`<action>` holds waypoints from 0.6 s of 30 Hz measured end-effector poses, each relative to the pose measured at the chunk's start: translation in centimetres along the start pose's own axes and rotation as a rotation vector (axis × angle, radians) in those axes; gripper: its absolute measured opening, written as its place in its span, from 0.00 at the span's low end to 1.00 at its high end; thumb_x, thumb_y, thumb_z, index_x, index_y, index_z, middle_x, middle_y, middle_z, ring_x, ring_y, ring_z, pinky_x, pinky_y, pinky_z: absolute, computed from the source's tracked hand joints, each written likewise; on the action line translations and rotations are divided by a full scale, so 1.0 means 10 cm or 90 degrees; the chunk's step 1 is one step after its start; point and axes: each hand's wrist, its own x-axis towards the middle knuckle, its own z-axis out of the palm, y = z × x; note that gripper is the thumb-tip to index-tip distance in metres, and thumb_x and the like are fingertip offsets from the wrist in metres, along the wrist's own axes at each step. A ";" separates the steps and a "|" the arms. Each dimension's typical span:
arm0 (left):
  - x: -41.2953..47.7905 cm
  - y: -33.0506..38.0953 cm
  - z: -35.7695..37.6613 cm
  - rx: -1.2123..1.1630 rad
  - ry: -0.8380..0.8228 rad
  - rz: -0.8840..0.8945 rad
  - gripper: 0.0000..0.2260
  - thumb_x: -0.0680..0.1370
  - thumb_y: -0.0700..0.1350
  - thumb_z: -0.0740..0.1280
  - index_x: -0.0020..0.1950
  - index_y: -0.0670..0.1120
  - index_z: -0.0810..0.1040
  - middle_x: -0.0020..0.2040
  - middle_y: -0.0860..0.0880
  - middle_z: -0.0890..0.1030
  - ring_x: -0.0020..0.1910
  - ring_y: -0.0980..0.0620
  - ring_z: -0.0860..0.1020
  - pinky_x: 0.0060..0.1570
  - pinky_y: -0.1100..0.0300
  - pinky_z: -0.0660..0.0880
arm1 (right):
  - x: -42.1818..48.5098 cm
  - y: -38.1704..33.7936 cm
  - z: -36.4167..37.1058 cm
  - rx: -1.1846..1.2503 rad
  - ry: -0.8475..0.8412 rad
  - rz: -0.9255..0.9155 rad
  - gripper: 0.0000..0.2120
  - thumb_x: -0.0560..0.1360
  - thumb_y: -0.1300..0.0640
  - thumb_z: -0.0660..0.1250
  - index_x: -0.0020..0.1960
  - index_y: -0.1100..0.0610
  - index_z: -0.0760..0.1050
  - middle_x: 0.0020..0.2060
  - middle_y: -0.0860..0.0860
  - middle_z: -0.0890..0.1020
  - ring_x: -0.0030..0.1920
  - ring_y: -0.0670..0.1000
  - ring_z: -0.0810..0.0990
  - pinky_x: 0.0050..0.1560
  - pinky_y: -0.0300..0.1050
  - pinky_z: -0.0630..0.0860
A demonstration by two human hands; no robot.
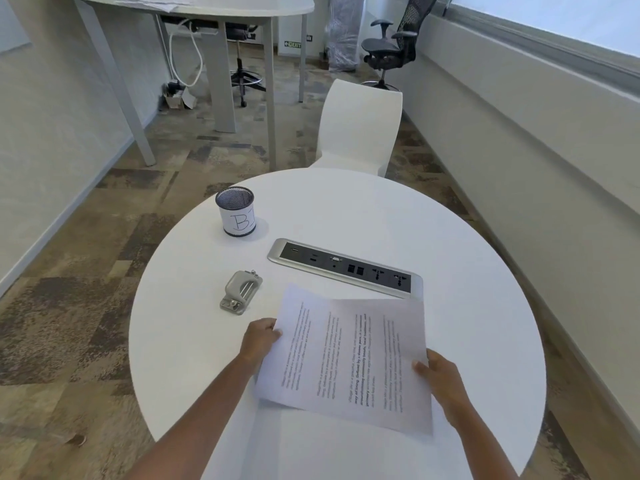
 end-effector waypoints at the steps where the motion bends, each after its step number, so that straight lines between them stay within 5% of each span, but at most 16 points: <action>1: 0.01 0.06 0.01 -0.009 0.020 0.027 0.08 0.76 0.31 0.61 0.47 0.39 0.78 0.44 0.43 0.77 0.43 0.48 0.73 0.45 0.57 0.67 | 0.00 -0.06 0.02 0.003 0.013 -0.032 0.12 0.76 0.67 0.60 0.56 0.60 0.77 0.44 0.54 0.83 0.43 0.56 0.82 0.46 0.51 0.78; 4: -0.02 0.32 0.00 -0.079 0.072 0.136 0.08 0.77 0.31 0.61 0.50 0.37 0.78 0.45 0.43 0.78 0.45 0.48 0.73 0.48 0.57 0.69 | -0.02 -0.26 0.05 0.061 0.071 -0.119 0.10 0.76 0.66 0.60 0.51 0.57 0.77 0.45 0.56 0.82 0.47 0.59 0.81 0.51 0.56 0.77; 8: -0.07 0.67 -0.07 -0.167 0.120 0.261 0.08 0.78 0.33 0.60 0.55 0.34 0.75 0.49 0.45 0.79 0.42 0.51 0.78 0.43 0.65 0.75 | -0.04 -0.50 0.06 0.137 0.142 -0.235 0.09 0.77 0.64 0.61 0.52 0.53 0.76 0.46 0.49 0.82 0.45 0.46 0.80 0.41 0.33 0.79; 12: -0.09 0.72 -0.12 -0.169 0.089 0.284 0.07 0.77 0.33 0.63 0.54 0.39 0.75 0.44 0.53 0.80 0.32 0.69 0.79 0.33 0.77 0.74 | 0.01 -0.53 0.06 0.106 0.137 -0.258 0.09 0.77 0.61 0.62 0.55 0.52 0.72 0.48 0.50 0.80 0.48 0.48 0.79 0.47 0.43 0.75; 18: -0.07 0.48 -0.11 -0.129 0.085 0.253 0.08 0.78 0.33 0.61 0.53 0.35 0.77 0.39 0.52 0.80 0.35 0.60 0.78 0.38 0.68 0.74 | 0.00 -0.30 0.12 0.115 0.109 -0.205 0.10 0.75 0.67 0.61 0.44 0.53 0.75 0.46 0.57 0.82 0.47 0.60 0.79 0.48 0.51 0.74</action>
